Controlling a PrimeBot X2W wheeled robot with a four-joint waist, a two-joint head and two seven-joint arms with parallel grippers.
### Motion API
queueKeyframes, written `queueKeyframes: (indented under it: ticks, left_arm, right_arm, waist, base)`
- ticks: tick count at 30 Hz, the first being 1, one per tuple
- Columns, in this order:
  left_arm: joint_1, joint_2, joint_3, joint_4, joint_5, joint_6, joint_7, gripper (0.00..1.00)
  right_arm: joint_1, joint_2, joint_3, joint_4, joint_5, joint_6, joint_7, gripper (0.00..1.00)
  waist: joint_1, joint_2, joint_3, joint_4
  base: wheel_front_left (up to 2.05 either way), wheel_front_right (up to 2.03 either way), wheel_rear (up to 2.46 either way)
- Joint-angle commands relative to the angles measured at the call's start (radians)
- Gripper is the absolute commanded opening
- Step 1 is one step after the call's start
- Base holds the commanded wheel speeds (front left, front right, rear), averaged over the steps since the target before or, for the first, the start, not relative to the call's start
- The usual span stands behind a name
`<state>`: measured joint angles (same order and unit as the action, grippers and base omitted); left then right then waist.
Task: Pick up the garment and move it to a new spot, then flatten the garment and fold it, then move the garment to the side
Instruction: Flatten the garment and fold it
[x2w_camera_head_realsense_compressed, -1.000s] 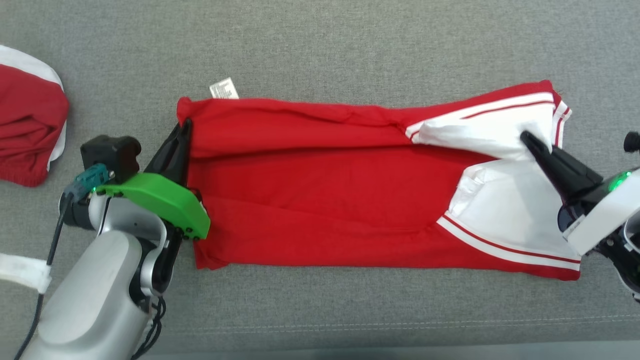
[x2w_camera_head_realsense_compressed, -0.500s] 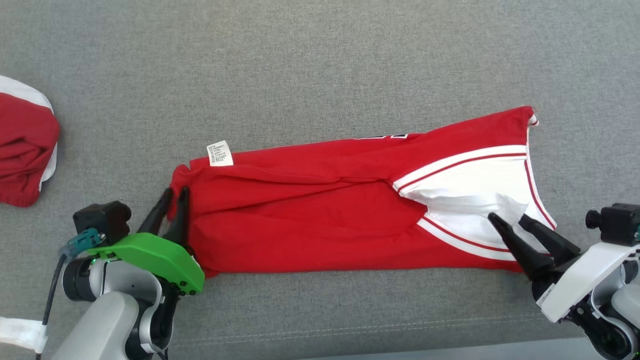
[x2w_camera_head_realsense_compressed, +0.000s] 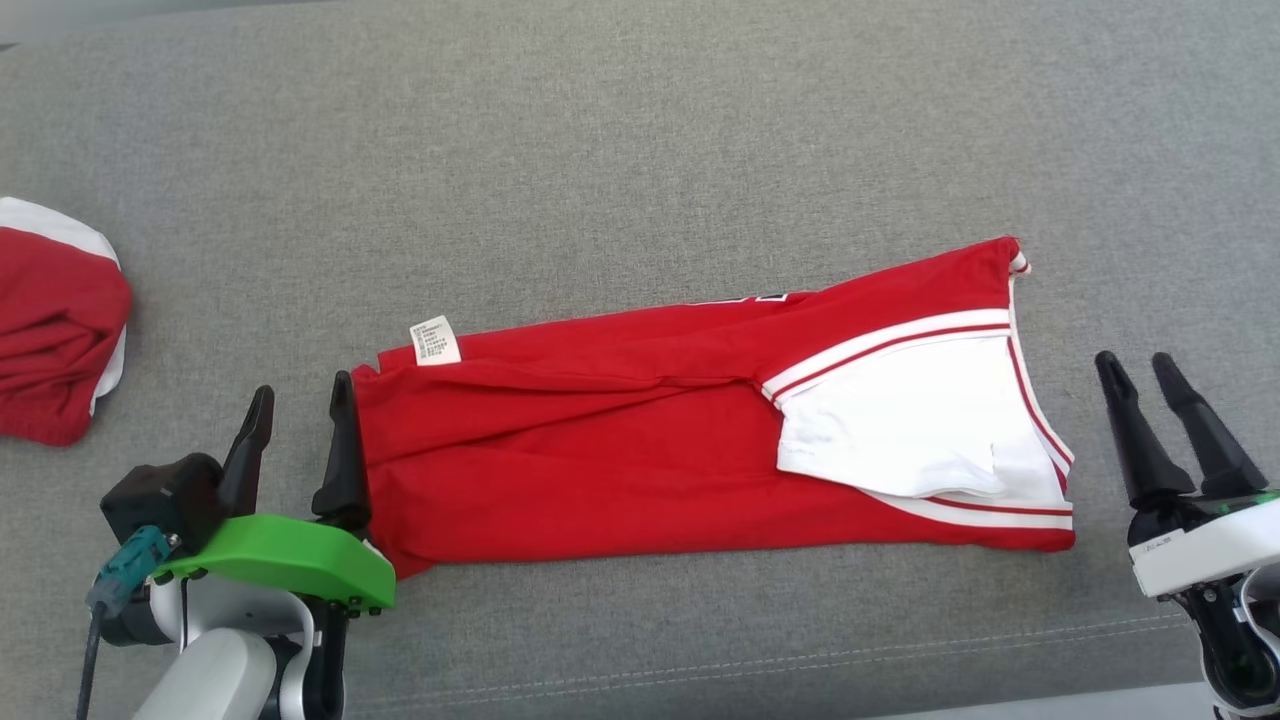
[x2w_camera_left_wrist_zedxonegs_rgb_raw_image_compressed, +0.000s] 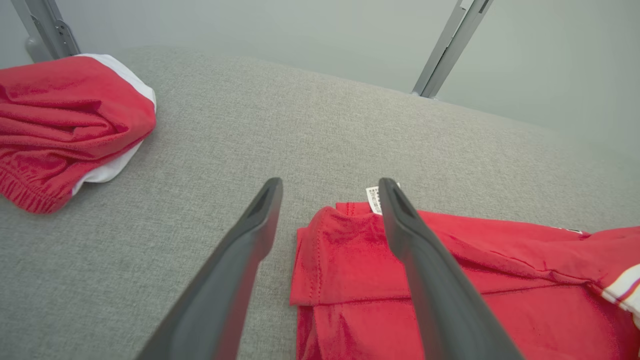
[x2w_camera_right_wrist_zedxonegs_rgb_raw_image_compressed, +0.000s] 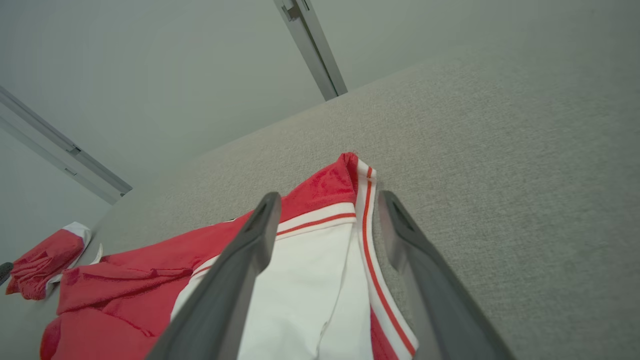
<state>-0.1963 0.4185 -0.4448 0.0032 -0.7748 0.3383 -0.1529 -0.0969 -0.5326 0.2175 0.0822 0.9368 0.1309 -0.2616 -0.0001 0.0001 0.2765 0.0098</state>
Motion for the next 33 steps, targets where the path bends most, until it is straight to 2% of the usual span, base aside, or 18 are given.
queueKeyframes:
  ticks: [1,2,5,8,12,16,20,23,33]
  left_arm:
    - [0.005,0.004,-0.006,-0.008,0.022,0.010,-0.010,1.00]
    - [0.005,0.004,-0.006,-0.008,0.022,0.010,-0.010,1.00]
    - [-0.001,0.005,-0.022,-0.020,0.057,0.025,-0.025,1.00]
    - [0.000,-0.001,-0.039,-0.011,0.082,0.027,-0.043,1.00]
    - [0.020,-0.020,-0.047,0.023,0.098,0.005,-0.081,1.00]
    - [0.039,-0.041,-0.043,0.067,0.119,-0.018,-0.104,1.00]
    - [0.056,-0.054,-0.035,0.093,0.159,-0.047,-0.113,1.00]
    - [0.061,-0.076,0.005,0.086,0.199,-0.071,-0.113,1.00]
    - [0.099,-0.149,0.110,0.118,0.323,-0.153,-0.112,1.00]
  right_arm:
    - [0.011,0.039,-0.056,0.002,-0.069,0.000,-0.003,1.00]
    - [0.011,0.039,-0.056,0.002,-0.069,0.000,-0.003,1.00]
    - [0.011,0.114,-0.134,0.007,-0.213,0.000,-0.003,1.00]
    - [0.013,0.171,-0.169,0.016,-0.339,0.000,0.000,1.00]
    - [0.031,0.230,-0.181,0.017,-0.465,0.000,0.004,1.00]
    - [0.046,0.263,-0.169,0.019,-0.543,0.000,0.004,1.00]
    - [0.065,0.285,-0.162,0.025,-0.571,0.000,0.009,1.00]
    - [0.078,0.292,-0.167,0.027,-0.580,0.000,0.009,1.00]
    - [0.088,0.286,-0.165,0.041,-0.591,0.000,0.023,1.00]
  waist:
    - [0.0001,-0.0001,-0.025,-0.016]
    - [0.0001,-0.0001,-0.025,-0.016]
    - [0.0001,-0.0001,-0.044,-0.023]
    - [0.0001,-0.0001,-0.070,-0.023]
    - [0.0001,-0.0001,-0.107,-0.020]
    - [0.0001,-0.0001,-0.137,-0.016]
    - [0.0001,-0.0001,-0.159,-0.007]
    - [0.0001,-0.0001,-0.170,0.002]
    - [0.0001,-0.0001,-0.174,0.020]
  base:
    - [0.00,0.00,0.00]
    - [0.00,0.00,0.00]
    - [0.00,0.00,0.00]
    - [0.00,0.00,0.00]
    - [0.00,0.00,0.00]
    - [0.00,0.00,0.00]
    - [0.00,0.00,0.00]
    - [0.00,0.00,0.00]
    - [0.00,0.00,0.00]
